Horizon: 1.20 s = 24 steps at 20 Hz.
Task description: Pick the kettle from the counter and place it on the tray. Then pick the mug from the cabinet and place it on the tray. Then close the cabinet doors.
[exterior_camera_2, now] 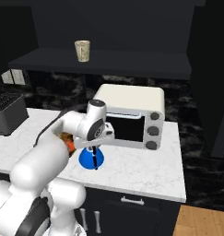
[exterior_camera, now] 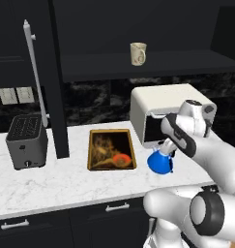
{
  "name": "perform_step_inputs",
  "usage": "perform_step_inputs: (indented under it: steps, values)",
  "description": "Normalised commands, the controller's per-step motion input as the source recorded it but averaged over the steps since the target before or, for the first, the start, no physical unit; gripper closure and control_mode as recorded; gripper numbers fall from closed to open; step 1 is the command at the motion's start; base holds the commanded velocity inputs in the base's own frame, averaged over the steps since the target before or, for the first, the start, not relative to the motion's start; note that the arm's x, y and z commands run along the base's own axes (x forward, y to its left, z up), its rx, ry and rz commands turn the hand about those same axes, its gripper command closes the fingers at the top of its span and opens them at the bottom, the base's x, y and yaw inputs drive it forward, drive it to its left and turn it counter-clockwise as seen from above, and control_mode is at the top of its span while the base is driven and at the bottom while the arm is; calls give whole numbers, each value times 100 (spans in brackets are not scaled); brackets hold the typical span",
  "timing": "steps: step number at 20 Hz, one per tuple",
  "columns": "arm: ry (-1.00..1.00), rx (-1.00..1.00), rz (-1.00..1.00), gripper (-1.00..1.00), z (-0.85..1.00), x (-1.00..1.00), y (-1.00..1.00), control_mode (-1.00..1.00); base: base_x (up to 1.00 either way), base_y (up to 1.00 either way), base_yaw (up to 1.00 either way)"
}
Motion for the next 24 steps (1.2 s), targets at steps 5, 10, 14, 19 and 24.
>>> perform_step_inputs:
  steps: [5, 10, 14, 19, 24]
  values:
    - [-22, 1, 0, 100, 30, -48, 21, -100, 0, 0, 0]
    - [-2, 0, 0, 100, 45, -35, 44, -100, 0, 0, 0]
    - [0, -1, 0, 100, 42, -14, 60, -100, 0, 0, 0]
    - [-6, -3, 0, 100, 33, 0, 67, -100, 0, 0, 0]
    - [0, -5, 0, 100, 44, 19, 54, -100, 0, 0, 0]
